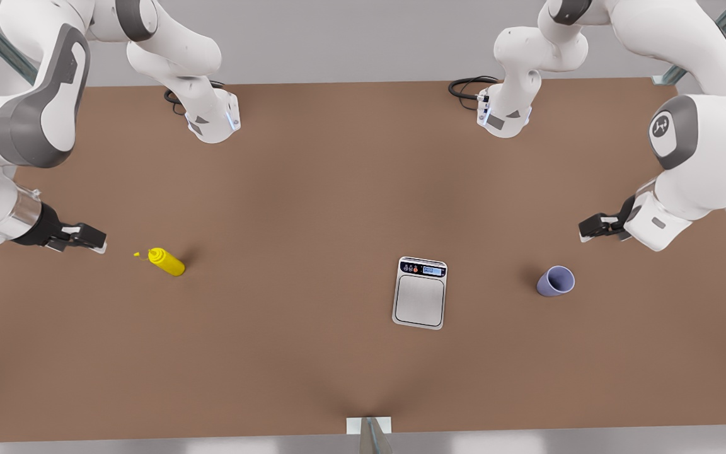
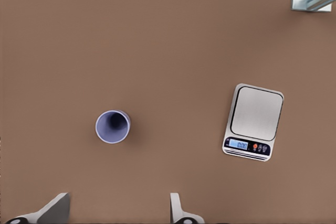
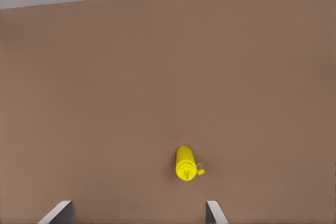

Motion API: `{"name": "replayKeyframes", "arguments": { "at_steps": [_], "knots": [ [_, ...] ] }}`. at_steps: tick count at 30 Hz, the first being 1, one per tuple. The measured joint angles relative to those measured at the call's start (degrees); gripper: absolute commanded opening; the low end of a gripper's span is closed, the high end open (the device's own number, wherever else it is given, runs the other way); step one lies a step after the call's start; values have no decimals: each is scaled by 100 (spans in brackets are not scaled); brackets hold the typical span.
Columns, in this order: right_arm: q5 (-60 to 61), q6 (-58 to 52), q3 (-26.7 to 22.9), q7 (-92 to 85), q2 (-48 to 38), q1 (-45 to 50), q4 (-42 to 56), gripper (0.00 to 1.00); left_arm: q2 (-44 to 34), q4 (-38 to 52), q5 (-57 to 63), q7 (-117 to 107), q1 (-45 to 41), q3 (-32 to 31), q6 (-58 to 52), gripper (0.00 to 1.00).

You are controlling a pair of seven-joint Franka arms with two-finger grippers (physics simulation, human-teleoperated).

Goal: Move cup to the weight, pick up sauce bottle, pour sauce

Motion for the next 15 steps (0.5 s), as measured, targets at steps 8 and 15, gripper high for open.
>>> {"name": "replayKeyframes", "arguments": {
  "at_steps": [8,15],
  "knots": [
    [26,7,24,-18,8,-43,-35,100,1097,-827,25,56,290,71,1338,100],
    [35,0,26,-18,9,-57,-35,100,1068,-1924,29,179,616,66,2351,100]
  ]
}}
